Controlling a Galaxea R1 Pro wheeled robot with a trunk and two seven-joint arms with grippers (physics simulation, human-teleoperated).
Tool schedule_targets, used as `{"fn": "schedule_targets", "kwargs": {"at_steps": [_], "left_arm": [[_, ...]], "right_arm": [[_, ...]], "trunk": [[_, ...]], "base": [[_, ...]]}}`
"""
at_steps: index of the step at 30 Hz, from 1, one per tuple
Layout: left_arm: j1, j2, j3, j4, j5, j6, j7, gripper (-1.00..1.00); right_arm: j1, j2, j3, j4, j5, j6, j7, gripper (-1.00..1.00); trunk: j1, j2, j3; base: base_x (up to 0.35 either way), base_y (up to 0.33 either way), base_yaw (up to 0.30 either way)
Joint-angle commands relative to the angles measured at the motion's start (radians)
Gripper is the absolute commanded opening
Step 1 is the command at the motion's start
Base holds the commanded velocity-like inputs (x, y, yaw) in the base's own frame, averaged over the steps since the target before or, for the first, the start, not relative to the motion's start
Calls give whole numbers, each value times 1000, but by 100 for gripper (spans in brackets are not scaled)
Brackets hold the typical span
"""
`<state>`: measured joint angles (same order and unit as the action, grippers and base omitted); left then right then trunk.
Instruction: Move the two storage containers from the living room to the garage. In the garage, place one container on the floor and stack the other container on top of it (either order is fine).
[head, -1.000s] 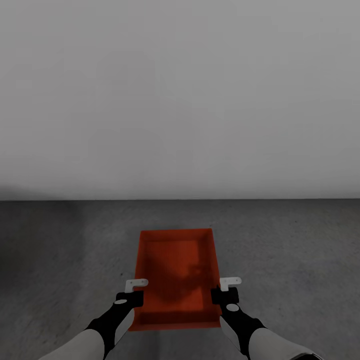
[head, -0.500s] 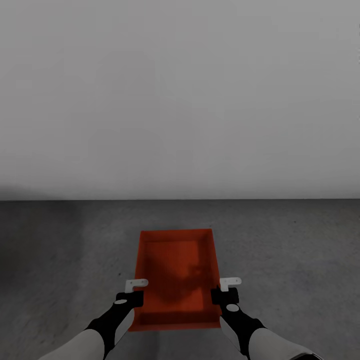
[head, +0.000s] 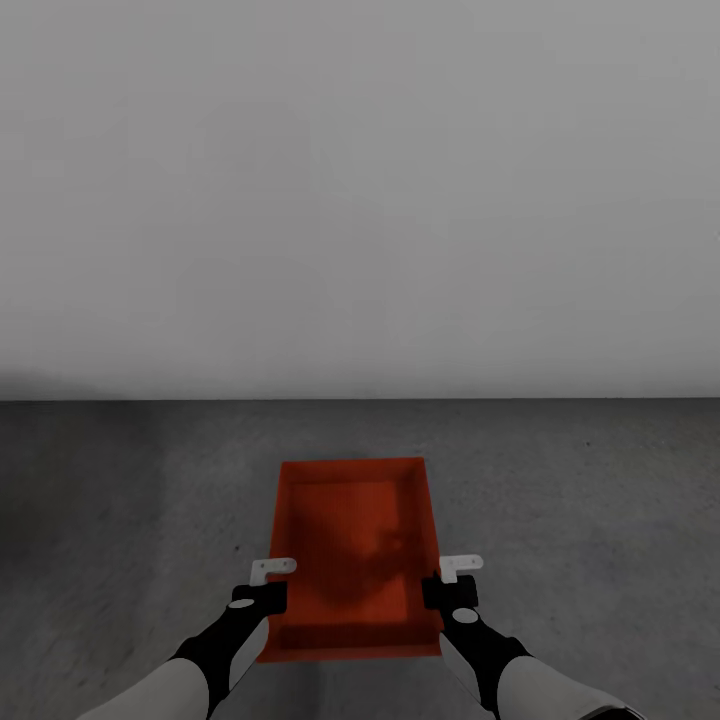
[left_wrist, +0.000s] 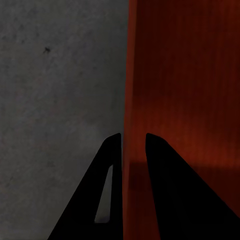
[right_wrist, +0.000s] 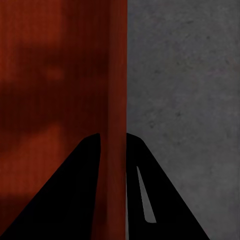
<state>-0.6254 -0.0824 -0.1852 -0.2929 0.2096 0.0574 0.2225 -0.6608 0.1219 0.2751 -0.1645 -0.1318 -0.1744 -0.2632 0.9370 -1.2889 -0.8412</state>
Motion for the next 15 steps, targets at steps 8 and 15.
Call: {"fn": "schedule_targets", "kwargs": {"at_steps": [8, 15], "left_arm": [[0, 0, 10, -6, -4, 1, 8, -100], [0, 0, 10, -6, -4, 1, 8, -100]], "right_arm": [[0, 13, -22, 3, -23, -2, -1, -100], [0, 13, -22, 3, -23, -2, -1, -100]], "trunk": [[0, 0, -1], [0, 0, -1]], "base": [[0, 0, 0], [0, 0, 0]]}}
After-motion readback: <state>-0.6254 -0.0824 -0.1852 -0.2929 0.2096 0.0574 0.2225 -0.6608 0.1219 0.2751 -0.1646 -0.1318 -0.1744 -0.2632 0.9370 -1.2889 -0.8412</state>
